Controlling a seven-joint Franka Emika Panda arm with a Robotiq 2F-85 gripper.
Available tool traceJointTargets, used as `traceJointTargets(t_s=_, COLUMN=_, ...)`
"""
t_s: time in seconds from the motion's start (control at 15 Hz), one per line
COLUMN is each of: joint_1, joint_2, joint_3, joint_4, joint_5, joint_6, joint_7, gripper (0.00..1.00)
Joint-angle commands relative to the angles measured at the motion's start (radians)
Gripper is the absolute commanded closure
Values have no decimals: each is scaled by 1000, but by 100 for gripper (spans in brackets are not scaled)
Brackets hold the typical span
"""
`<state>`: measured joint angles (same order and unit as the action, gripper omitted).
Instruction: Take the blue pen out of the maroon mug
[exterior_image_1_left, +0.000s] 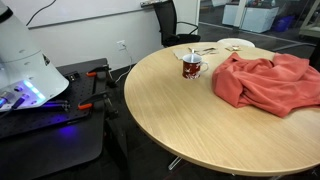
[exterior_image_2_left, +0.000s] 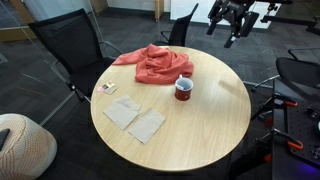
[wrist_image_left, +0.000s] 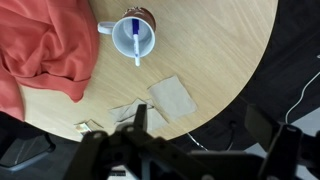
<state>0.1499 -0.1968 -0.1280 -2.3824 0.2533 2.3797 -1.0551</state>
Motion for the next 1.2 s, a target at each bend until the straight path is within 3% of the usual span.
traceJointTargets(t_s=0.0, joint_1=-15, joint_2=90, joint_3=20, joint_4=11, joint_5=64, joint_6=71, joint_7=-83, gripper=0)
traceJointTargets(t_s=0.27, joint_1=-38, joint_2=169, joint_3=49, joint_4=17, joint_5=97, joint_6=115, joint_7=-103, gripper=0)
traceJointTargets(t_s=0.87, joint_1=-61, joint_2=154, joint_3=72, joint_4=5, joint_5=71, joint_6=93, joint_7=-77, gripper=0)
traceJointTargets(t_s=1.13, joint_1=-75, joint_2=202, joint_3=89, joint_4=15, joint_5=35, joint_6=145, joint_7=-56, gripper=0)
